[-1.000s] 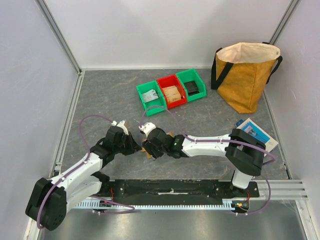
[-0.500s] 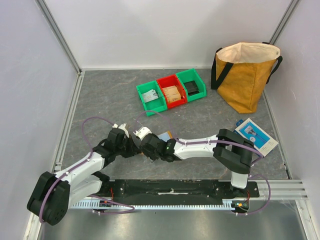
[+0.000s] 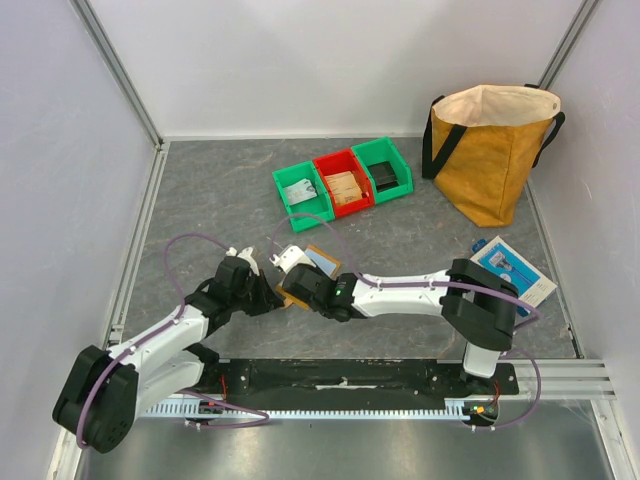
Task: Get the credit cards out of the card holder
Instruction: Remove the credit card from the card holder.
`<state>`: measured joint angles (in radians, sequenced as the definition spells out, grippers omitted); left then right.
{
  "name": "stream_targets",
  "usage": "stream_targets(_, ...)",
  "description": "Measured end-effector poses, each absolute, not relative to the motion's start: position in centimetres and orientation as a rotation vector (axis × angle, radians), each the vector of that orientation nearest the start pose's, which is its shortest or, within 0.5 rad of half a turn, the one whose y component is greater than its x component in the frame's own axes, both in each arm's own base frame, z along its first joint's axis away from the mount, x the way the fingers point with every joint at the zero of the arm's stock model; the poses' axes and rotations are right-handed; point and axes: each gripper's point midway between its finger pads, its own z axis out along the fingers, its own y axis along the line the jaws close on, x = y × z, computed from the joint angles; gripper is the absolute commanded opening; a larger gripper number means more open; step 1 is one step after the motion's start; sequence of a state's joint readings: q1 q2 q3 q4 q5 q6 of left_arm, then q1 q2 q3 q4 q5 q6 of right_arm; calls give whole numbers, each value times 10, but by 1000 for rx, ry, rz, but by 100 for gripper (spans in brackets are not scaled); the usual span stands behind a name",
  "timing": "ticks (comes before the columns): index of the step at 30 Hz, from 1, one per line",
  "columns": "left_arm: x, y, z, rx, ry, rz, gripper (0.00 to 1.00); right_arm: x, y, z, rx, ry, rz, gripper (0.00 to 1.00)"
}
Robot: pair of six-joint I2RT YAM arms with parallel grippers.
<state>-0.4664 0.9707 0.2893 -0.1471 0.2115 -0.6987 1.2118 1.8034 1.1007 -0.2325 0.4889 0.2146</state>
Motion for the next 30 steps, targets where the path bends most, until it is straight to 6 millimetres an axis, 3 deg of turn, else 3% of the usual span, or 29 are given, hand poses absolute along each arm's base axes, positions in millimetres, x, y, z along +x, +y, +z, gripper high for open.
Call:
stream_targets(6, 181, -164, 24, -181, 2532, -764, 2, 244, 350, 75, -867, 2130, 36, 40)
stream_targets(11, 180, -164, 25, -179, 2533, -763, 2, 279, 323, 76, -785, 2168, -22, 39)
stream_targets(15, 179, -163, 24, -178, 2537, -756, 14, 299, 304, 75, -722, 2194, -53, 39)
stream_targets(17, 180, -160, 23, -188, 2534, -733, 28, 303, 300, 75, -714, 2201, -55, 40)
stream_targets(22, 187, -149, 29, -221, 2487, -661, 61, 298, 314, 75, -779, 2216, 82, 40)
stream_targets(25, 194, -145, 43, -236, 2437, -638, 64, 296, 323, 73, -815, 2223, 173, 39)
stream_targets(30, 215, -151, 88, -234, 2342, -661, 63, 299, 338, 66, -835, 2233, 325, 39)
